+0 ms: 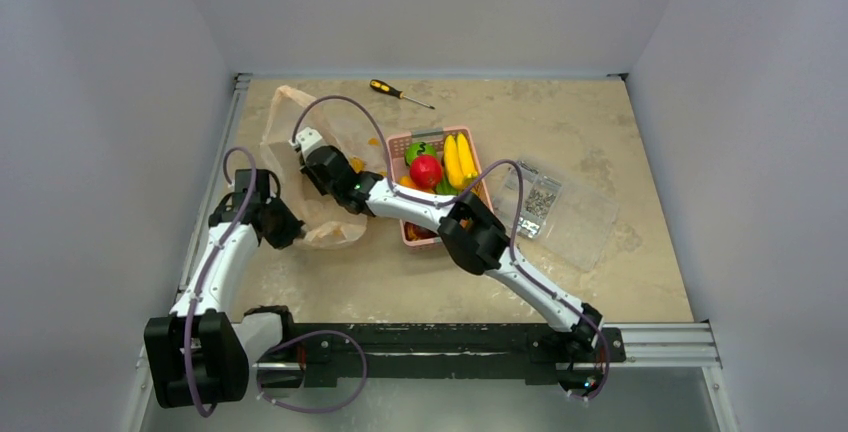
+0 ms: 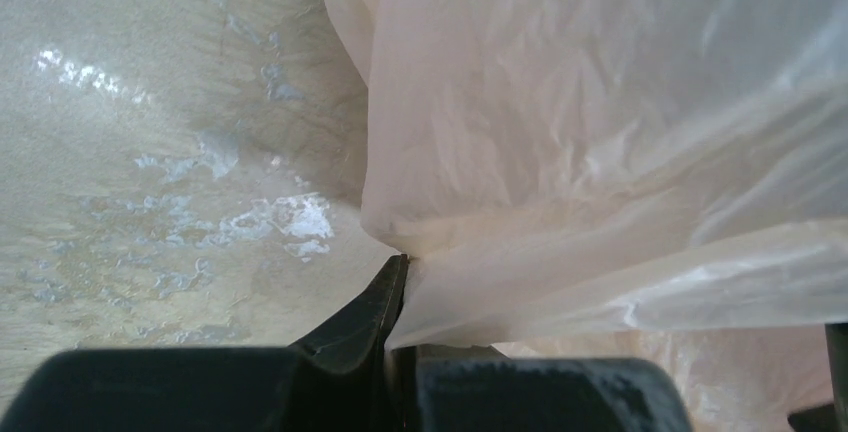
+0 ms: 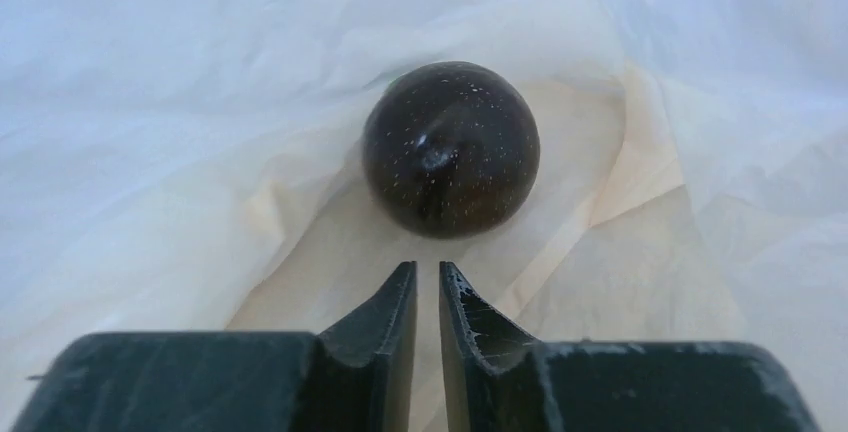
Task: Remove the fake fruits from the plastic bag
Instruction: Move the plastic bag to the center of the board, then take out the fake fruit from the plastic bag.
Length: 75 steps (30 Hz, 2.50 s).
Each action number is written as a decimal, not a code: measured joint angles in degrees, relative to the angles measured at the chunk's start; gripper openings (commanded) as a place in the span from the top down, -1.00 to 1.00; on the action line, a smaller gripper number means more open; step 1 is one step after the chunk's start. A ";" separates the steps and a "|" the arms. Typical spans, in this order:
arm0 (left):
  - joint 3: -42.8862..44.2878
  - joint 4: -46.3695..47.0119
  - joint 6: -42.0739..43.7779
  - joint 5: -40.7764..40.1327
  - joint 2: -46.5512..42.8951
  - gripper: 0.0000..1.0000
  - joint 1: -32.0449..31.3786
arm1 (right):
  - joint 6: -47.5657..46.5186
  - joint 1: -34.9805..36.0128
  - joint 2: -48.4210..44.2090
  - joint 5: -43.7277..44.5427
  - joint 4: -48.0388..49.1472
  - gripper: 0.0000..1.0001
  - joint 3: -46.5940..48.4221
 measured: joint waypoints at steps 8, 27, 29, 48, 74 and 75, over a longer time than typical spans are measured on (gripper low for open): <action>2.95 1.44 -1.01 -0.22 3.45 1.00 0.00 | 1.05 0.02 -11.63 -2.99 0.07 0.79 -7.43; -0.11 -1.38 -0.72 2.10 -4.42 1.00 0.00 | -0.44 -0.20 -1.03 -4.24 4.68 -0.59 -0.11; -0.13 -2.05 -0.74 2.95 -5.81 1.00 0.00 | -0.68 -0.52 0.76 -4.26 4.63 -0.66 1.70; -0.22 -6.67 -0.87 6.71 -10.49 1.00 0.00 | -0.02 -2.32 6.67 -4.44 7.50 -0.51 9.25; -0.20 -6.91 -0.90 6.34 -8.44 1.00 0.00 | 8.94 -2.47 -5.07 -7.82 4.79 1.00 -3.37; -0.20 -6.60 -0.90 6.10 -7.87 1.00 0.00 | 9.35 -2.47 -7.28 -8.46 4.87 1.00 -5.11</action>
